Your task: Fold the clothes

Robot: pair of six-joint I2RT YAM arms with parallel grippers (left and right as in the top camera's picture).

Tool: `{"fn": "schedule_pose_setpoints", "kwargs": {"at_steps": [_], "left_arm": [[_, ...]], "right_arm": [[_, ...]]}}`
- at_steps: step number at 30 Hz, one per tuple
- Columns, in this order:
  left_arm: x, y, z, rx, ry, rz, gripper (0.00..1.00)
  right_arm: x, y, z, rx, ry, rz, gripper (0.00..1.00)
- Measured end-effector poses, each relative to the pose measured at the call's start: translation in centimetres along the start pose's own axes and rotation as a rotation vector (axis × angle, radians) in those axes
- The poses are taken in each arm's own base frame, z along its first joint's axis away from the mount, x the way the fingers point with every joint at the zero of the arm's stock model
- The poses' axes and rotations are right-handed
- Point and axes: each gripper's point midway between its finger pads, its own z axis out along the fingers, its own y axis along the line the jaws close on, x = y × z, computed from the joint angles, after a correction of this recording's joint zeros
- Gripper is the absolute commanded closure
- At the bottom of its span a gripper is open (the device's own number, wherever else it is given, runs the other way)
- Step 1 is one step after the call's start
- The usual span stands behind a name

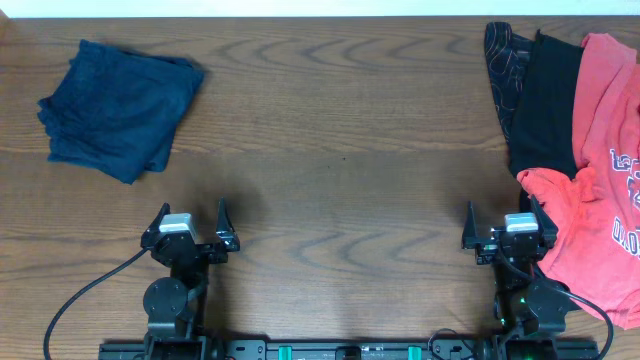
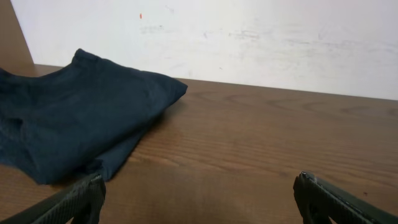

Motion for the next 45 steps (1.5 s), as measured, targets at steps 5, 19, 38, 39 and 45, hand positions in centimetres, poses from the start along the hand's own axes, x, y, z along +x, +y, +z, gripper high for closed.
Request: {"fn": "schedule_pose_setpoints", "kwargs": {"at_steps": [5,19,38,39,45], "left_arm": [[0.0,0.0,0.0,0.0,0.0,0.0,0.02],[0.0,0.0,0.0,0.0,0.0,0.0,0.02],[0.6,0.1,-0.2,-0.018,0.145,0.009,0.02],[0.1,0.0,-0.2,-0.019,0.155,0.009,0.02],[-4.3,-0.5,0.7,-0.034,0.264,0.016,0.02]], "right_arm": [[0.0,0.0,0.0,0.0,0.0,0.0,0.01],[0.0,0.0,0.0,0.0,0.0,0.004,0.01],[0.8,-0.9,0.0,0.047,0.143,0.198,0.01],[0.6,-1.1,0.1,0.052,0.167,0.2,0.01],[-1.2,-2.3,1.3,0.069,0.367,0.206,0.01]]}}
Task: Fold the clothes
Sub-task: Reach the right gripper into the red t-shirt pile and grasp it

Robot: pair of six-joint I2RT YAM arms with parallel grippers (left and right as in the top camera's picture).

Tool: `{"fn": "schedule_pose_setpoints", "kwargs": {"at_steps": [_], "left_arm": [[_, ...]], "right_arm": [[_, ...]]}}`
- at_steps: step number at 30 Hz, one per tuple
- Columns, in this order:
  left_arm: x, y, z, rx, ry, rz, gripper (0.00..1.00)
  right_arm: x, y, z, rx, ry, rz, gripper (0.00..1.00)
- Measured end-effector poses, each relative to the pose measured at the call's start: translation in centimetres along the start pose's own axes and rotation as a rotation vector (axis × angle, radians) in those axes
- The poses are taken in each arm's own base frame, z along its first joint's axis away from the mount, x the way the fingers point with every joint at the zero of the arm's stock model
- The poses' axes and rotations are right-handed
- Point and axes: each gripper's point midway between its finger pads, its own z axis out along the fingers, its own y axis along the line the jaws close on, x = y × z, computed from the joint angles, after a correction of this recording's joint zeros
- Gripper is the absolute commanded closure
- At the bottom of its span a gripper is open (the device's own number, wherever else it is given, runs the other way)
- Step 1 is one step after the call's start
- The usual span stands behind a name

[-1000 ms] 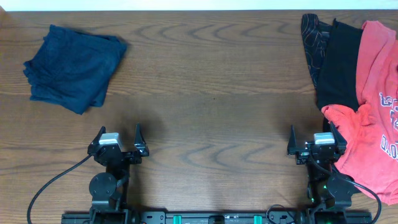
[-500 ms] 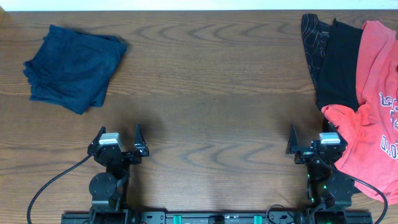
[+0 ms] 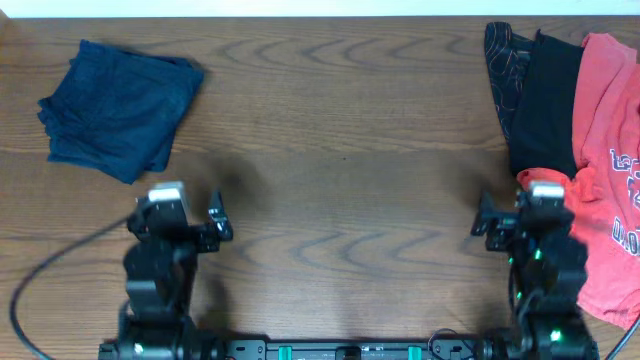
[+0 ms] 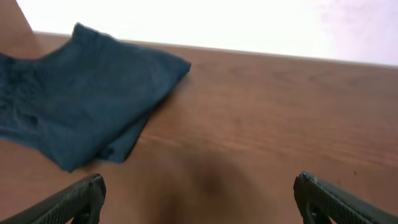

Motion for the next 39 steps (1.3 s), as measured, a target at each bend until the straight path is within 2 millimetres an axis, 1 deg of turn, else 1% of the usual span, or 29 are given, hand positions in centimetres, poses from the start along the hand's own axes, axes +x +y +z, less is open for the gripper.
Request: {"fn": "schedule_pose_setpoints", "kwargs": {"at_steps": [1,4,7,10,11,12,14,17,18,19,20,23,25,27,31,33,34,35,37,39], "left_arm": [[-0.3,0.0,0.2,-0.005,0.04,0.003,0.02],[-0.3,-0.1,0.6,-0.02,0.176,0.011,0.02],[-0.5,-0.3,1.0,-0.021,0.264,0.015,0.02],[-1.0,-1.2,1.5,0.02,0.297,0.01,0.02],[-1.1,-1.5,1.5,0.036,0.3,0.008,0.02],[-1.1,-1.7,1.6,0.051,0.302,0.005,0.02],[-1.1,-2.1,1.5,0.072,0.306,0.002,0.02],[-1.0,-2.3,1.5,0.088,0.314,0.0,0.02],[-0.9,-2.4,1.4,0.092,0.318,-0.001,0.02],[-0.8,-2.5,1.4,0.094,0.32,-0.001,0.02],[-0.8,-2.5,1.4,0.098,0.323,-0.001,0.02],[-0.7,-2.5,1.4,0.099,0.327,-0.002,0.02],[-0.6,-2.6,1.4,0.101,0.328,-0.002,0.02],[-0.6,-2.6,1.4,0.101,0.328,-0.002,0.02],[-0.6,-2.6,1.4,0.101,0.328,-0.002,0.02],[-0.6,-2.6,1.4,0.101,0.328,-0.002,0.02],[-0.6,-2.6,1.4,0.101,0.328,-0.002,0.02],[-0.6,-2.6,1.4,0.101,0.328,-0.002,0.02],[-0.6,-2.6,1.4,0.101,0.328,-0.002,0.02],[-0.6,-2.6,1.4,0.101,0.328,-0.002,0.02]], "right_arm": [[-0.1,-0.2,0.2,0.009,0.043,0.0,0.01],[-0.3,-0.9,1.4,0.036,0.199,0.006,0.01],[-1.0,-1.2,3.5,0.034,0.312,0.016,0.01],[-2.1,-0.9,5.6,0.021,0.341,0.019,0.01],[-2.7,-1.2,6.7,0.039,0.328,0.024,0.01],[-2.8,-1.6,7.2,0.061,0.322,0.034,0.01],[-2.9,-3.6,8.6,0.16,0.309,0.079,0.01],[-2.3,-7.8,10.4,0.317,0.296,0.166,0.01],[-1.8,-9.7,11.0,0.376,0.296,0.2,0.01],[-1.5,-10.6,11.2,0.403,0.296,0.214,0.01],[-0.8,-12.2,11.7,0.448,0.301,0.242,0.02],[1.3,-15.4,12.5,0.537,0.326,0.294,0.05],[2.7,-17.0,13.0,0.578,0.345,0.322,0.09],[4.0,-18.0,13.3,0.601,0.367,0.341,0.12],[6.2,-19.4,13.8,0.633,0.405,0.369,0.21],[7.3,-19.8,14.0,0.643,0.431,0.38,0.24],[7.8,-19.9,14.1,0.647,0.441,0.385,0.28],[8.1,-20.0,14.2,0.648,0.449,0.387,0.33],[8.5,-19.9,14.3,0.645,0.458,0.389,0.48],[8.4,-19.9,14.4,0.642,0.453,0.392,0.63]]}}
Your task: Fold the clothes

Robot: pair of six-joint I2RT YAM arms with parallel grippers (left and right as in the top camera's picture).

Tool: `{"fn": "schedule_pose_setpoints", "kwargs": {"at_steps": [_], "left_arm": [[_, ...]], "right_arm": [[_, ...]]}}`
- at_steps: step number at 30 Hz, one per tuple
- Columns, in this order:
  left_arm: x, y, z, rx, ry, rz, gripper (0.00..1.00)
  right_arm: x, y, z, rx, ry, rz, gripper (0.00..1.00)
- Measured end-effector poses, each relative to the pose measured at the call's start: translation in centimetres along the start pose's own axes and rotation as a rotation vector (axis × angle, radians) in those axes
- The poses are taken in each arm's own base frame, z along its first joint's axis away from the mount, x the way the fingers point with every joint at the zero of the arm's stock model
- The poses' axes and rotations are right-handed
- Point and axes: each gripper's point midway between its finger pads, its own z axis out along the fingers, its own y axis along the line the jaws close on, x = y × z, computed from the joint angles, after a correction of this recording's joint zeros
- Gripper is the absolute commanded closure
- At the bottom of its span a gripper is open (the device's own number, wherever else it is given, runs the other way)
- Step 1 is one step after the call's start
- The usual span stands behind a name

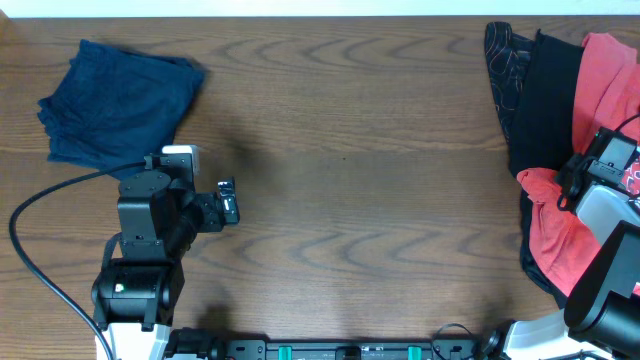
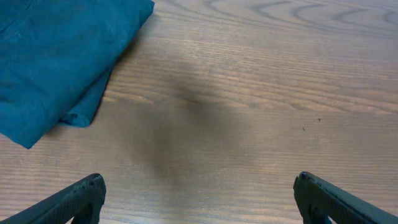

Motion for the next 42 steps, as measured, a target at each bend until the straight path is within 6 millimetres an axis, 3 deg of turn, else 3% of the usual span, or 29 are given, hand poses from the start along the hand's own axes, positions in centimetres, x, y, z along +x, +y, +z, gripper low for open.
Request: {"fn": "schedule_pose_setpoints", "kwargs": {"at_steps": [3,14,18,21,24,27,29,32,35,39,42], "left_arm": [[0.0,0.0,0.0,0.0,0.0,0.0,0.02],[0.0,0.0,0.0,0.0,0.001,0.0,0.02],[-0.1,0.0,0.0,0.001,-0.003,0.0,0.02],[-0.1,0.0,0.0,0.001,-0.004,0.0,0.02],[-0.1,0.0,0.0,0.001,-0.004,0.0,0.02],[-0.1,0.0,0.0,0.0,-0.004,0.001,0.02],[-0.1,0.0,0.0,0.0,-0.004,0.0,0.02],[-0.1,0.0,0.0,0.001,-0.003,0.0,0.02],[0.0,0.0,0.0,0.0,0.0,0.0,0.02],[0.1,0.0,0.0,-0.001,0.005,0.0,0.02],[0.1,0.0,0.0,0.0,0.005,0.0,0.02]], "right_arm": [[-0.1,0.0,0.0,-0.002,-0.005,0.002,0.98],[-0.3,0.1,-0.1,-0.007,-0.009,0.009,0.99],[-2.2,0.5,-2.1,-0.053,-0.065,0.028,0.99],[-5.0,0.8,-5.5,-0.117,-0.14,0.049,0.99],[-8.1,1.6,-10.3,-0.23,-0.231,0.044,0.99],[-10.7,4.0,-16.1,-0.434,-0.343,-0.022,0.99],[-11.2,6.6,-20.5,-0.621,-0.412,-0.113,0.99],[-9.1,11.4,-27.4,-0.94,-0.462,-0.287,0.99],[-5.5,14.9,-32.6,-1.198,-0.449,-0.432,0.99],[-0.7,18.3,-37.3,-1.446,-0.407,-0.604,0.99],[1.8,20.4,-39.3,-1.551,-0.404,-0.698,0.99]]}}
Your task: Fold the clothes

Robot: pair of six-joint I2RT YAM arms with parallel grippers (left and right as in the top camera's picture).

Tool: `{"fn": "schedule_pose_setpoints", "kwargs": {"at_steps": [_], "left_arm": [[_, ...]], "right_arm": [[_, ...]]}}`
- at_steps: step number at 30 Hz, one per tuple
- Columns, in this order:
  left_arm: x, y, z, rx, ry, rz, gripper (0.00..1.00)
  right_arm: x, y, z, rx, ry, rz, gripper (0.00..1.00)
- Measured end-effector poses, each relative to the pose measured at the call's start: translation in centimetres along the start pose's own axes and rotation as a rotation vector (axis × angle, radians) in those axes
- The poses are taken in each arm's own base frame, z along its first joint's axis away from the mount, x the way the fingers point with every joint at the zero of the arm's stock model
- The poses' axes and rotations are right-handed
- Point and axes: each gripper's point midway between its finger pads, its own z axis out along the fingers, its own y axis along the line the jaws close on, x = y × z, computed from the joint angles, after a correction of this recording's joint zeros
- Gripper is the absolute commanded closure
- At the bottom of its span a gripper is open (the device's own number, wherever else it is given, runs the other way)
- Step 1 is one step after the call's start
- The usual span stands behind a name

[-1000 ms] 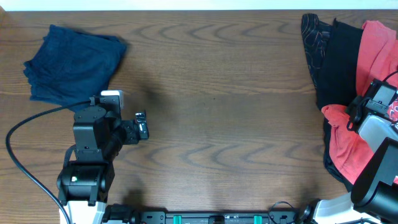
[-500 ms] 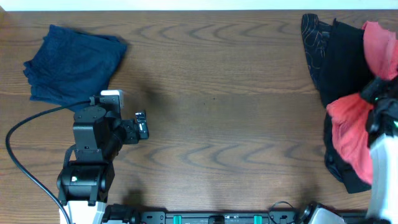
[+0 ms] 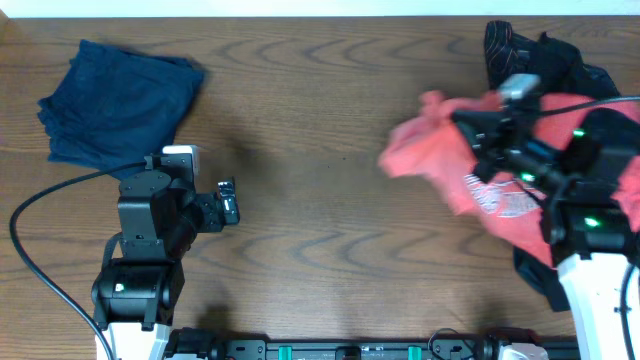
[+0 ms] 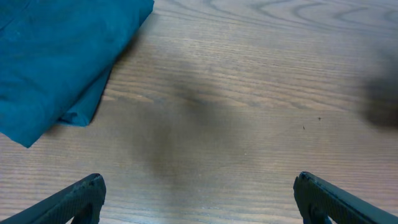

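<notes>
A red shirt (image 3: 470, 175) with white lettering hangs bunched over the right half of the table, lifted off the pile. My right gripper (image 3: 478, 132) is at its upper edge and looks shut on the cloth. A folded dark blue garment (image 3: 115, 105) lies at the far left and also shows in the left wrist view (image 4: 56, 62). My left gripper (image 3: 228, 203) hovers open just right of it, with only bare wood between its jaws (image 4: 199, 186).
Dark black clothes (image 3: 525, 50) lie heaped at the far right, partly under the right arm, with more black cloth (image 3: 535, 270) near the front right. The wooden table (image 3: 320, 260) runs between the two arms.
The right gripper was at the right edge on the pile; now it is further in over the table with the red shirt pulled leftward. The left arm has not moved.
Both arms first rested at the front edge, grippers open, the red shirt lying on the pile. Then both were raised. The left then hung beside the blue garment while the right was down on the pile. Now the right holds the red shirt over the table.
</notes>
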Motion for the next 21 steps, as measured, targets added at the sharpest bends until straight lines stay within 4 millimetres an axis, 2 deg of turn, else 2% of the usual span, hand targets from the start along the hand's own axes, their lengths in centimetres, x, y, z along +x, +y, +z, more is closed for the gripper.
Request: {"fn": "schedule_pose_setpoints", "kwargs": {"at_steps": [4,5,6,7,8,11,14,16,20,21], "left_arm": [[0.0,0.0,0.0,0.0,0.0,0.0,0.02],[0.0,0.0,0.0,0.0,0.0,0.0,0.02],[0.0,0.0,0.0,0.0,0.0,0.0,0.02],[0.0,0.0,0.0,0.0,0.0,0.0,0.02],[0.0,0.0,0.0,0.0,0.0,0.0,0.02],[0.0,-0.2,0.0,0.014,0.002,-0.001,0.02],[-0.4,-1.1,0.0,0.061,-0.013,-0.027,0.02],[-1.0,-1.8,0.1,0.104,-0.028,-0.062,0.02],[-1.1,-3.3,1.5,0.187,0.015,-0.182,0.02],[-0.9,-3.8,2.1,0.207,0.037,-0.217,0.02]], "right_arm": [[0.6,2.4,3.9,-0.101,0.016,-0.062,0.99],[1.0,2.8,4.9,-0.111,0.023,-0.074,0.91],[1.4,3.0,6.0,-0.114,0.031,-0.088,0.67],[1.7,3.1,6.7,-0.111,0.038,-0.086,0.53],[2.0,3.0,7.3,-0.096,0.046,-0.089,0.45],[2.6,0.9,8.1,0.035,0.071,-0.06,0.35],[3.4,-3.1,7.1,0.263,0.102,0.024,0.29],[4.5,-6.1,5.4,0.436,0.133,0.106,0.27],[6.7,-11.1,0.2,0.739,0.188,0.255,0.27],[7.1,-11.7,-0.7,0.778,0.197,0.276,0.27]]}}
